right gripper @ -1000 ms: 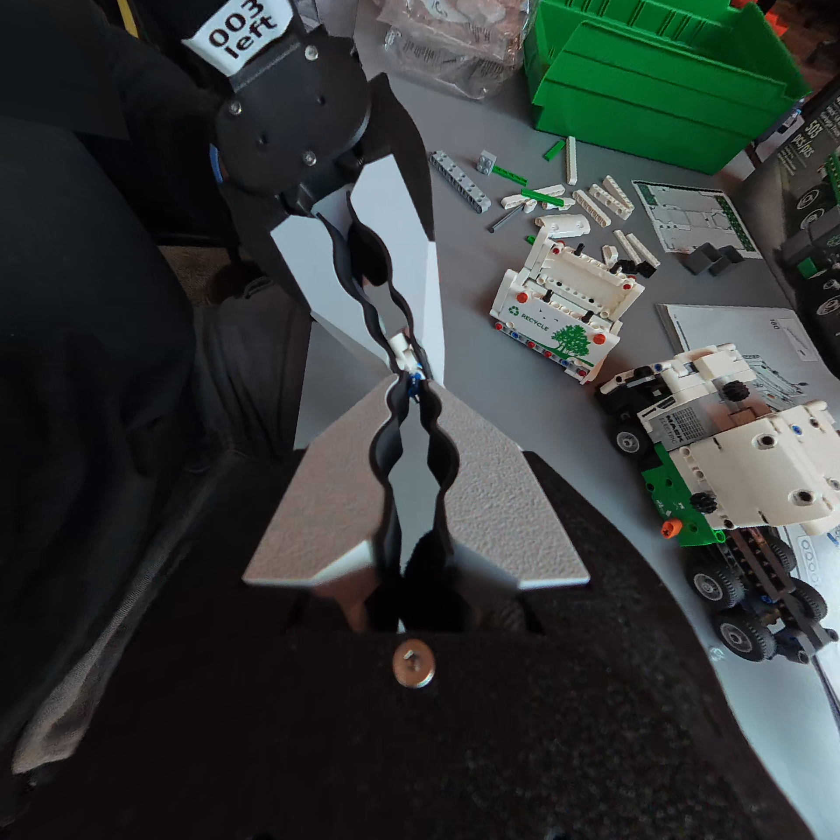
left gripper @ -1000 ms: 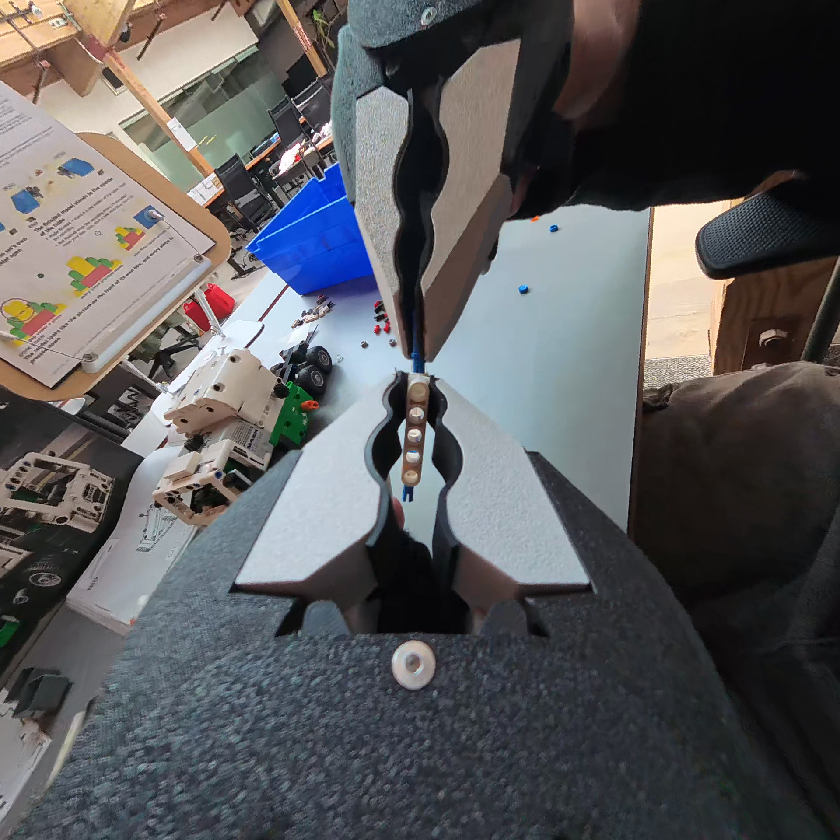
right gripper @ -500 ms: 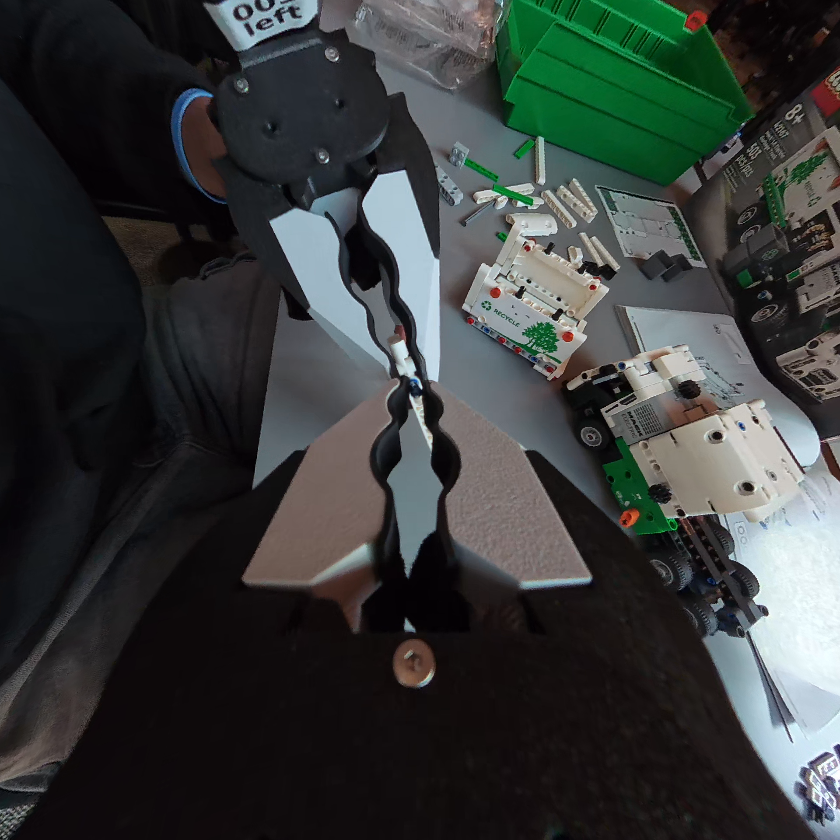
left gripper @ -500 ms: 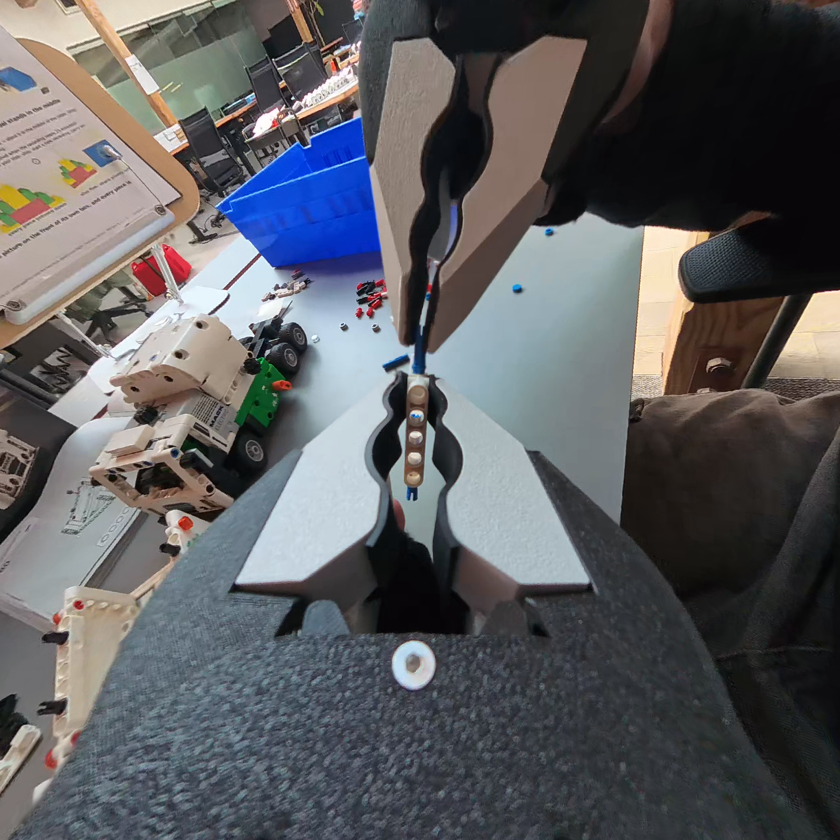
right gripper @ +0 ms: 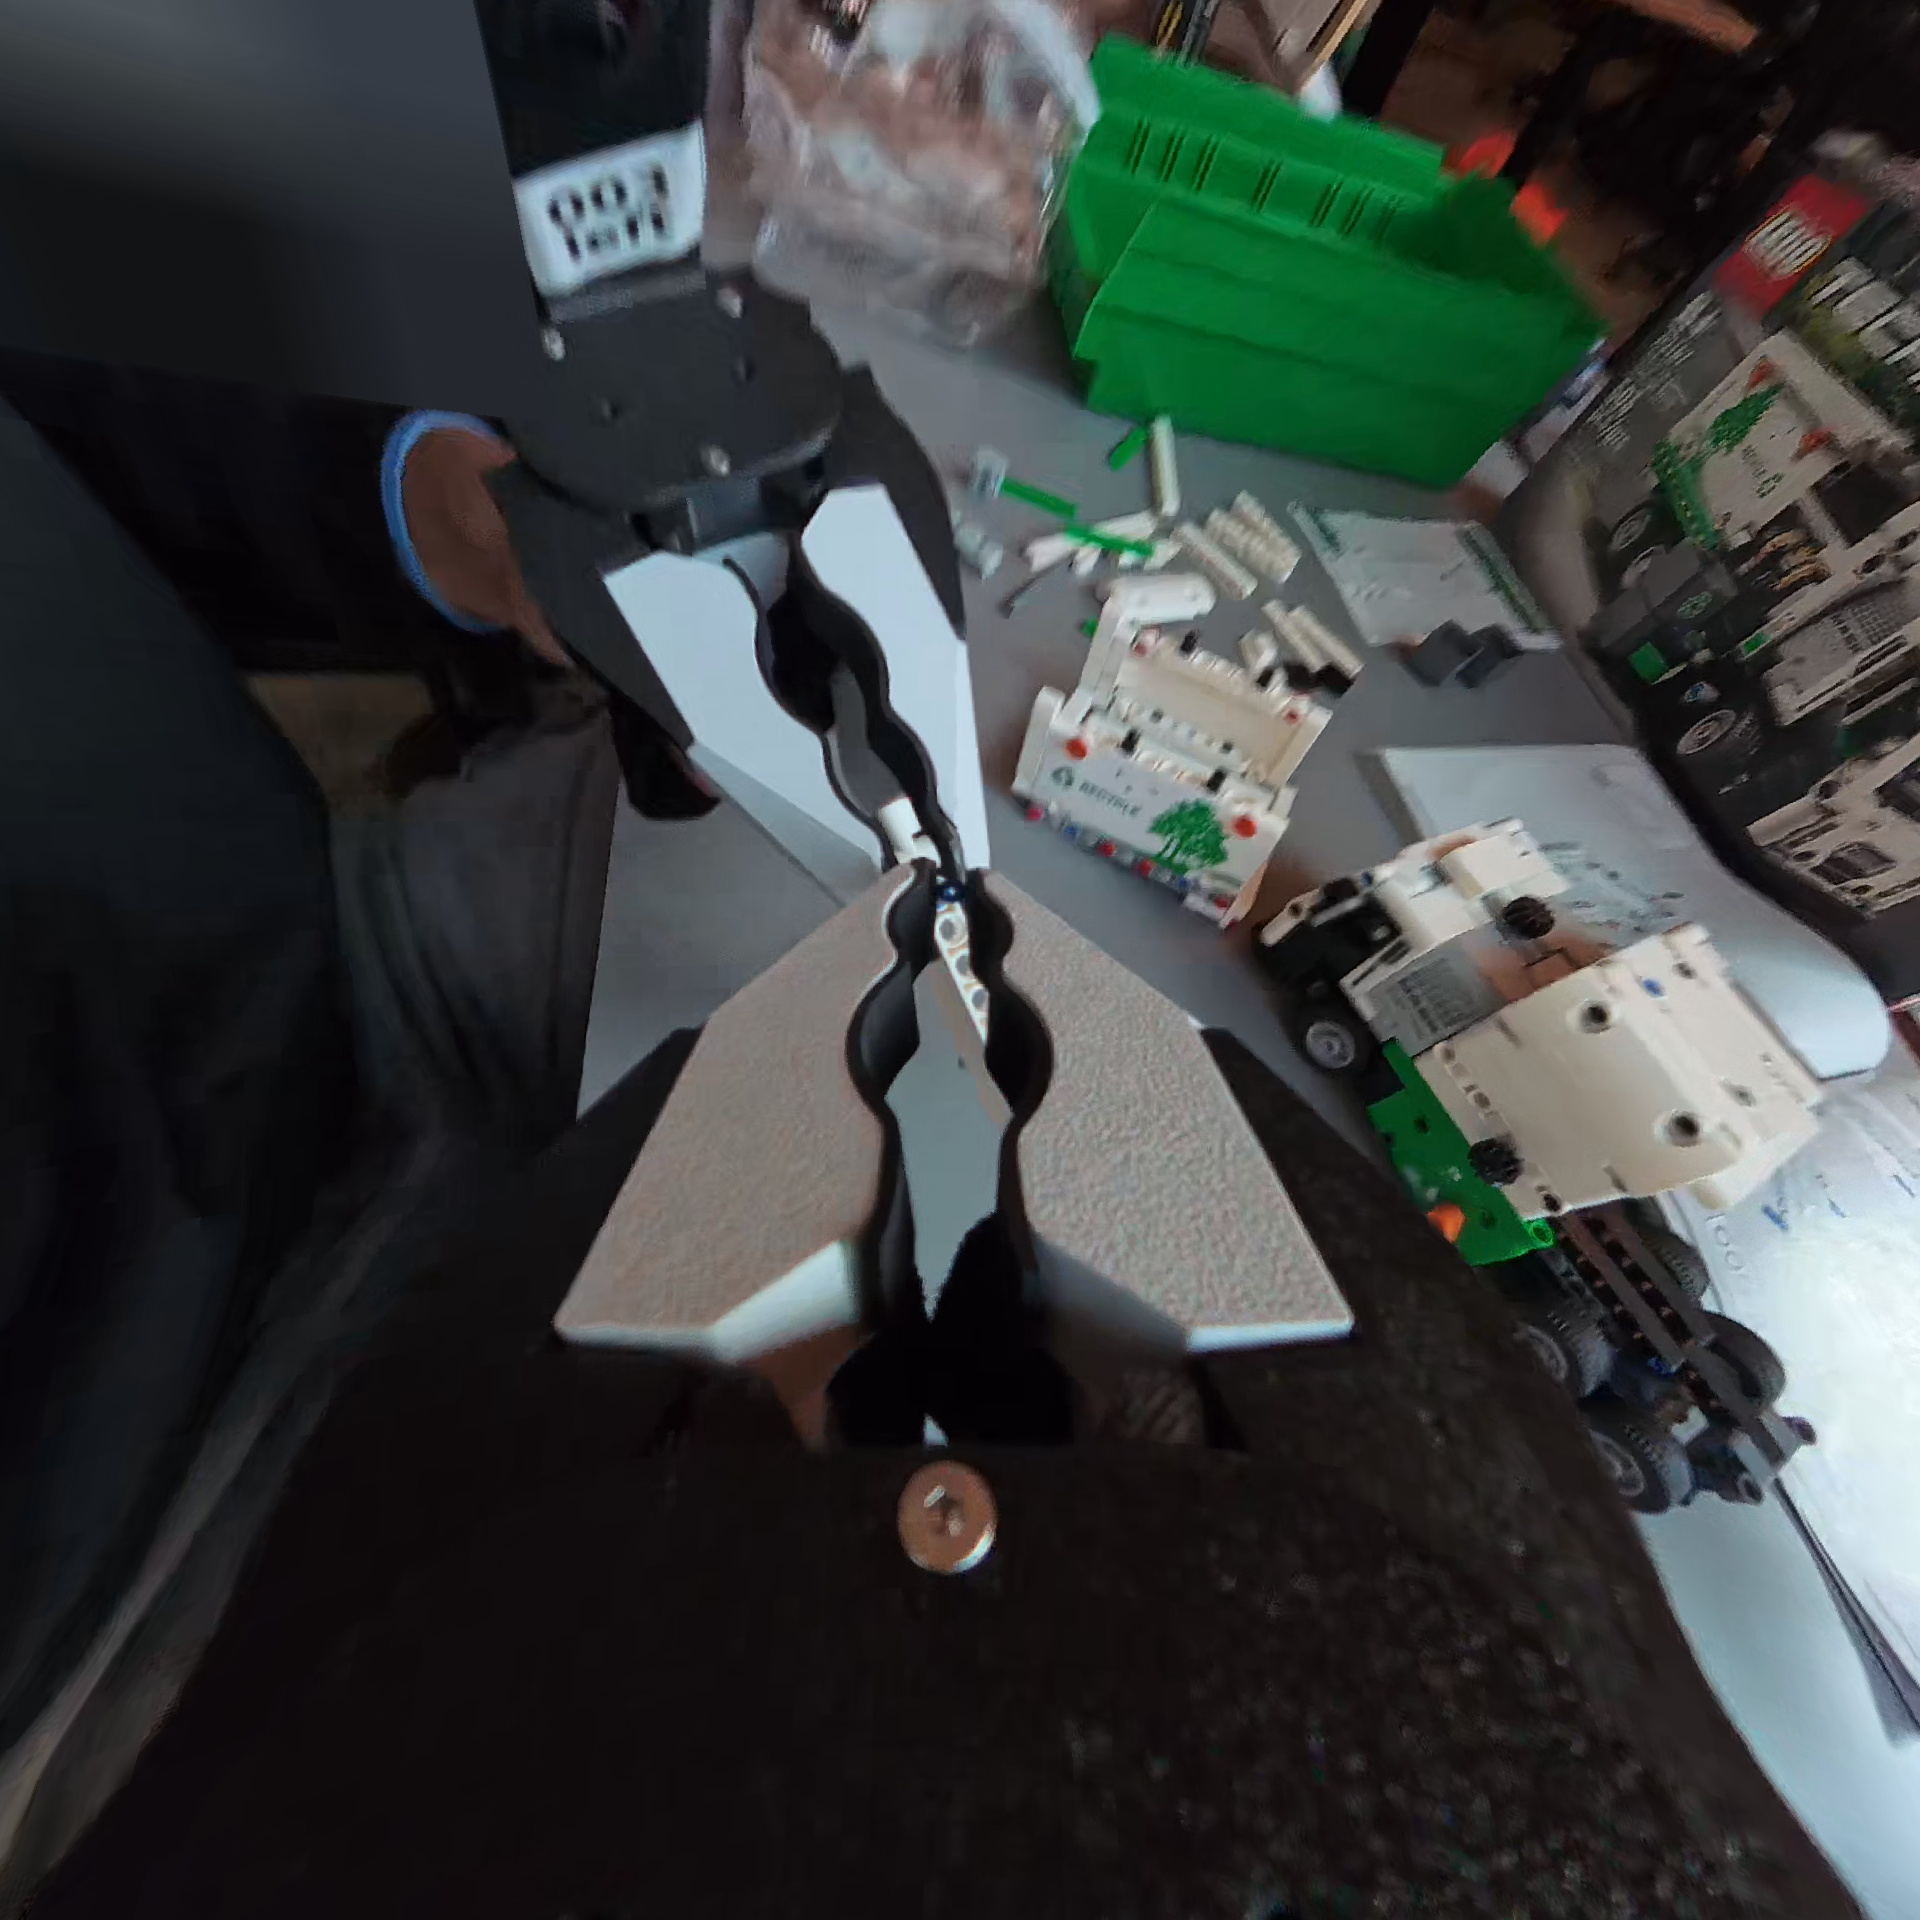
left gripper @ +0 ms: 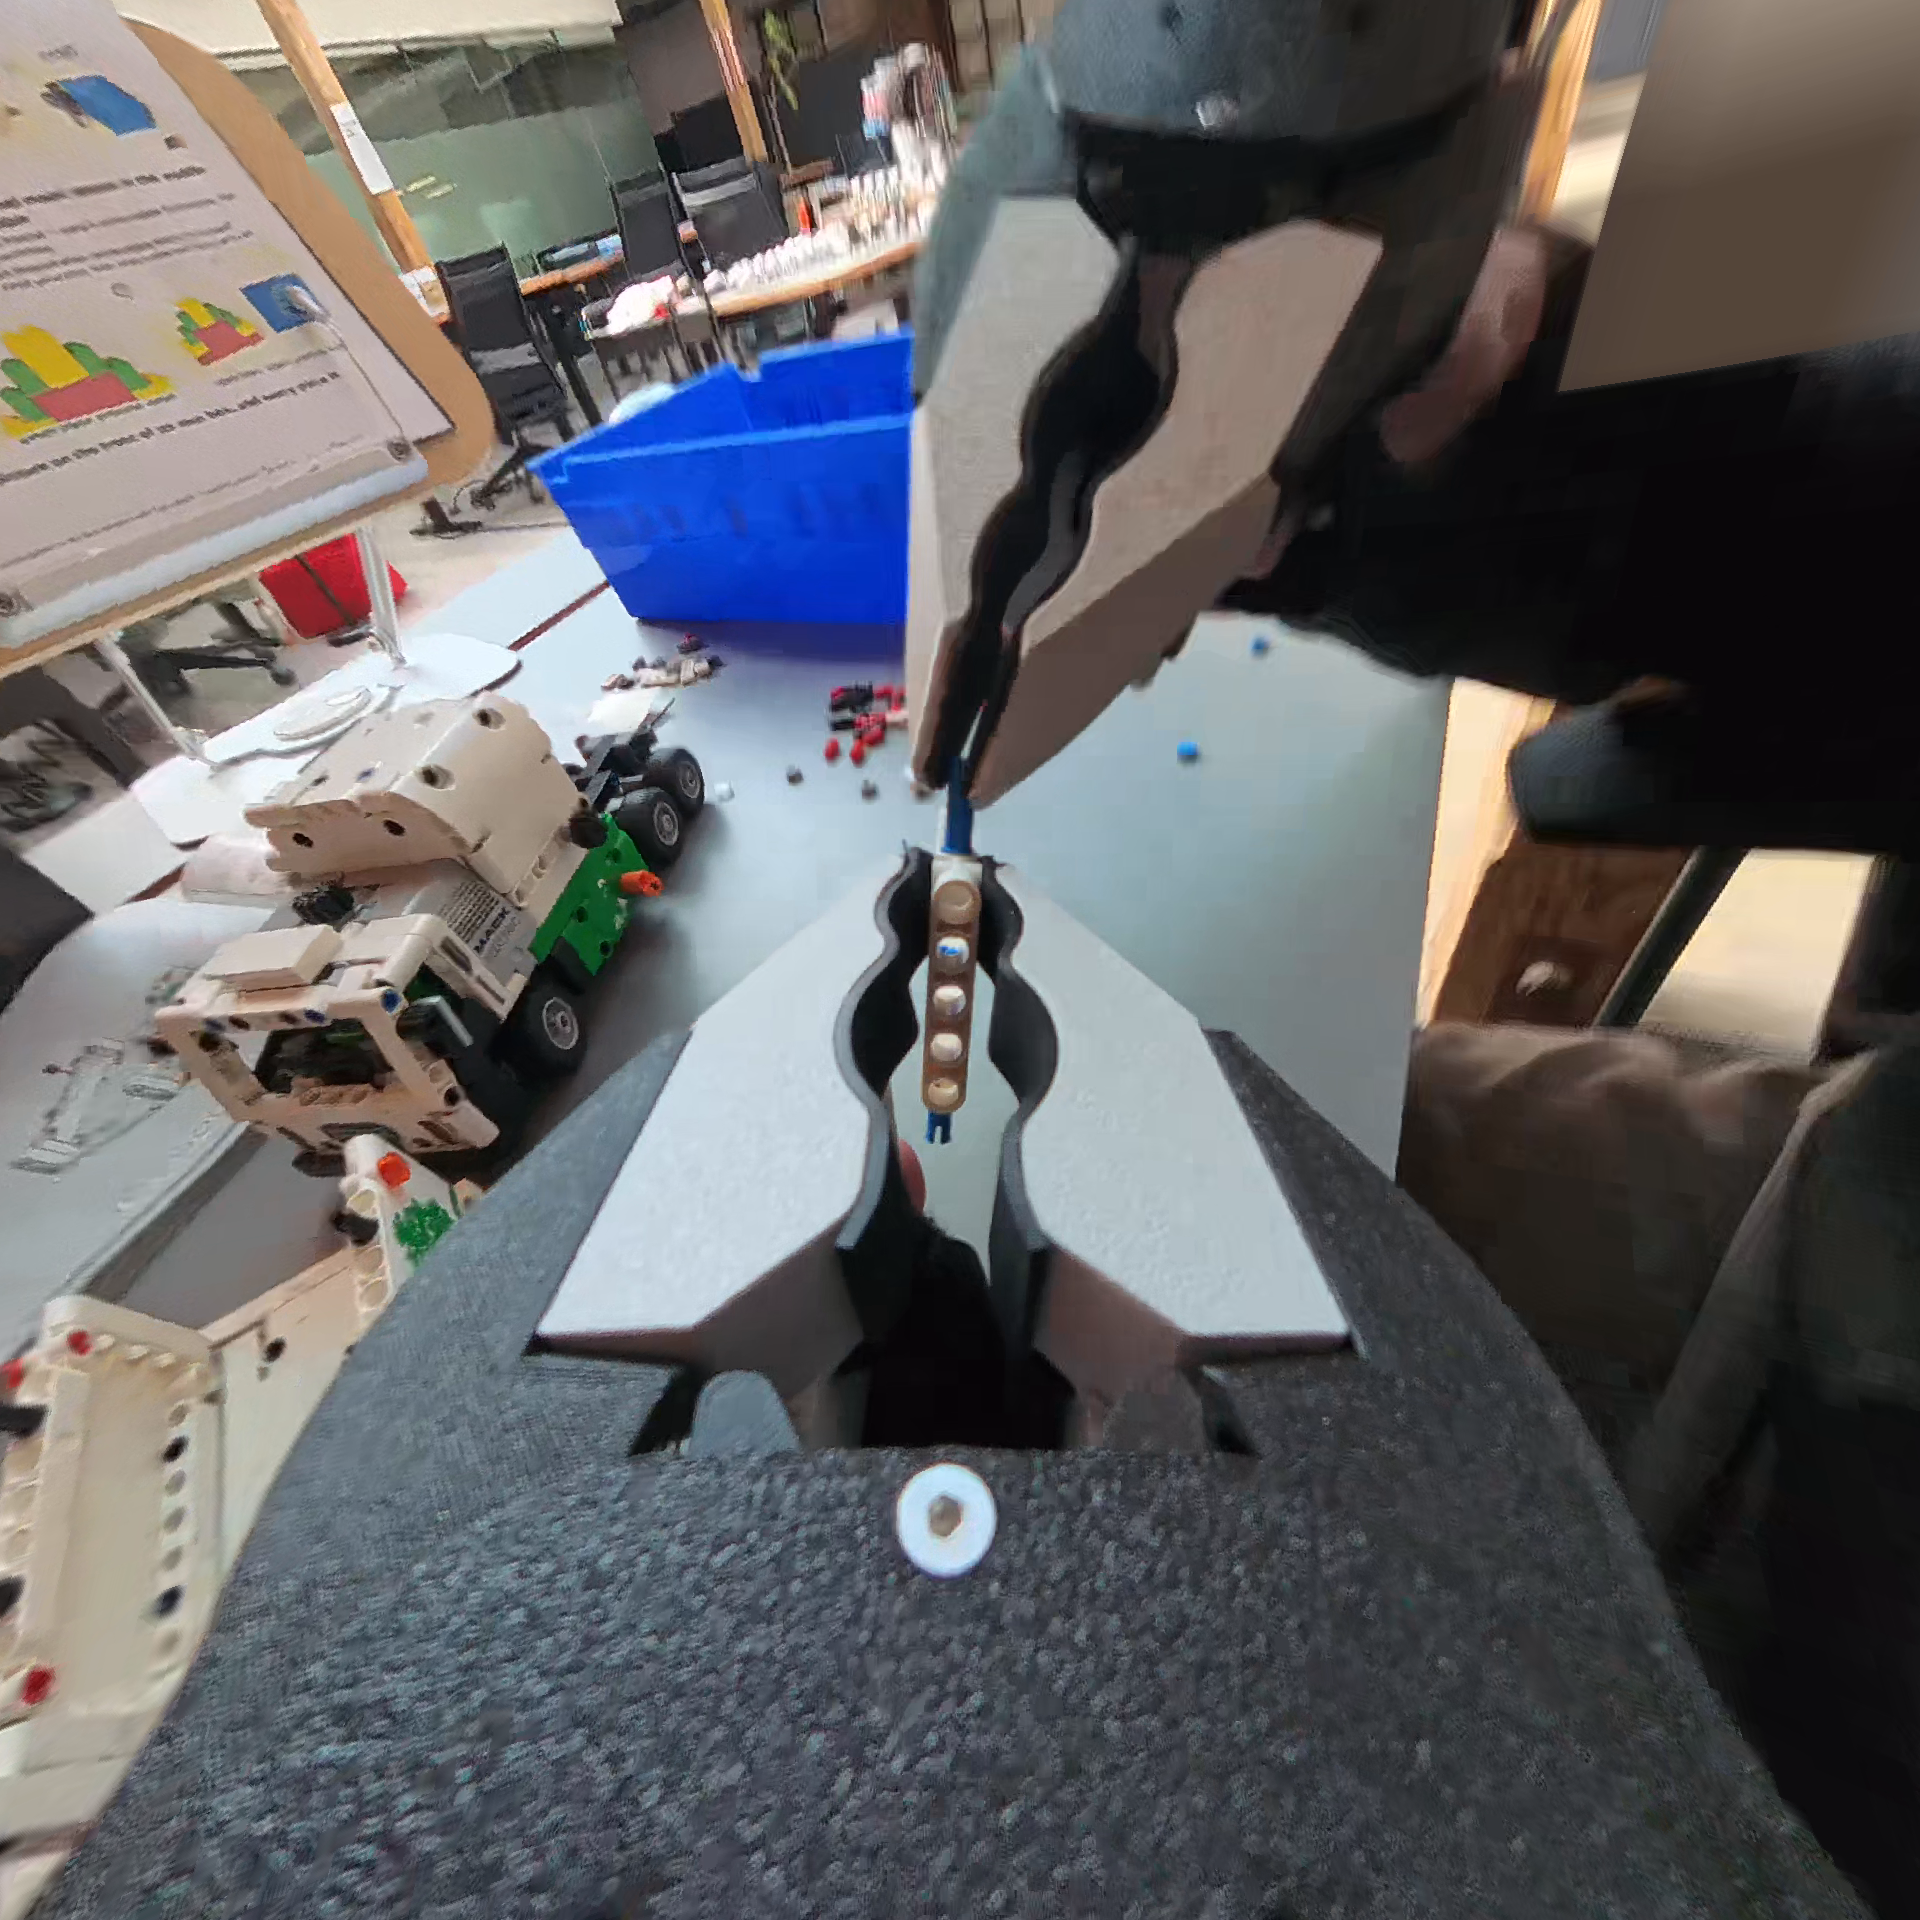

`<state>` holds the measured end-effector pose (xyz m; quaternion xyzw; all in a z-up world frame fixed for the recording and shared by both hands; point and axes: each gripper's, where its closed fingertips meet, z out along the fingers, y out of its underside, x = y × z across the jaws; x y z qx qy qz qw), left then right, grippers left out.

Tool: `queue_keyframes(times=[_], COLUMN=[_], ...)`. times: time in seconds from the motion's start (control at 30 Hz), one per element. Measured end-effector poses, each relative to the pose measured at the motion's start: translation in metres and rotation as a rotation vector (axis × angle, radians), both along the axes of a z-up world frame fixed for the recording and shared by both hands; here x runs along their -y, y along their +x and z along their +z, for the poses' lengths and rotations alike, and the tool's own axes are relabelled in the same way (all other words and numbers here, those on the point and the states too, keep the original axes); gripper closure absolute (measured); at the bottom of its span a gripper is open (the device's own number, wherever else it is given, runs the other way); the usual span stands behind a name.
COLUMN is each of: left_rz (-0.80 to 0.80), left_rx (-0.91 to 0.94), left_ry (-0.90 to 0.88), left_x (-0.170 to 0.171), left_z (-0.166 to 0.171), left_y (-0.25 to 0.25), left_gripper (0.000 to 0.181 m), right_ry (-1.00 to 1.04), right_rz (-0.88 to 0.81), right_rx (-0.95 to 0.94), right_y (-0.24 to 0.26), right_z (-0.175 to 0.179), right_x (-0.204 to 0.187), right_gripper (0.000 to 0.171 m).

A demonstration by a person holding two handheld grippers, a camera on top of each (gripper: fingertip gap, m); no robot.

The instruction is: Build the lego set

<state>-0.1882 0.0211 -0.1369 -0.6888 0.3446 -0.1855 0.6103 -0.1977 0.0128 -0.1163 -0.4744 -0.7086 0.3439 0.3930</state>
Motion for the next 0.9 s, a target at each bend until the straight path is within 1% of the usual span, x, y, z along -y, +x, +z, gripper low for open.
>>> queue_keyframes(times=[0.03, 0.07, 0.1, 0.13, 0.2, 0.23, 0.3, 0.37, 0.5, 0.63, 0.7, 0.8, 0.87, 0.9], left_rz=[0.013, 0.032, 0.034, 0.021, -0.013, -0.039, -0.068, -0.083, -0.06, -0.075, -0.12, -0.196, -0.229, -0.235], left_rx=[0.128, 0.269, 0.421, 0.574, 0.845, 0.929, 1.031, 1.048, 1.026, 1.002, 0.943, 0.794, 0.738, 0.728], left_ry=[-0.04, -0.1, -0.173, -0.252, -0.38, -0.431, -0.507, -0.532, -0.52, -0.504, -0.469, -0.348, -0.286, -0.271], left_x=[-0.004, -0.01, -0.015, -0.018, -0.022, -0.022, -0.022, -0.021, -0.023, -0.022, -0.017, -0.003, 0.004, 0.005], left_z=[0.012, 0.021, 0.027, 0.031, 0.035, 0.034, 0.032, 0.029, 0.026, 0.026, 0.028, 0.037, 0.042, 0.044], left_y=[-0.008, -0.02, -0.032, -0.043, -0.059, -0.062, -0.063, -0.06, -0.063, -0.061, -0.052, -0.034, -0.027, -0.025], left_gripper=[0.176, 0.176, 0.176, 0.177, 0.177, 0.177, 0.177, 0.177, 0.177, 0.177, 0.177, 0.177, 0.177, 0.178], right_ry=[-0.019, -0.041, -0.058, -0.069, -0.082, -0.083, -0.092, -0.131, -0.189, -0.275, -0.321, -0.454, -0.505, -0.512], right_rz=[-0.025, -0.035, -0.047, -0.064, -0.105, -0.119, -0.138, -0.17, -0.231, -0.238, -0.212, -0.065, -0.006, 0.028], right_rx=[-0.085, -0.151, -0.178, -0.184, -0.163, -0.152, -0.139, -0.138, -0.111, -0.092, -0.101, -0.084, -0.088, -0.094], right_y=[-0.002, -0.001, 0.001, 0.004, 0.007, 0.008, 0.01, 0.015, 0.028, 0.038, 0.033, 0.02, 0.012, 0.01], right_z=[0.018, 0.033, 0.041, 0.042, 0.03, 0.023, 0.015, 0.015, 0.013, 0.01, 0.009, 0.003, -0.001, -0.001], right_x=[-0.004, -0.007, -0.011, -0.016, -0.024, -0.027, -0.031, -0.038, -0.057, -0.065, -0.061, -0.033, -0.022, -0.017], right_gripper=[0.169, 0.168, 0.167, 0.165, 0.164, 0.164, 0.165, 0.166, 0.165, 0.16, 0.156, 0.146, 0.146, 0.151])
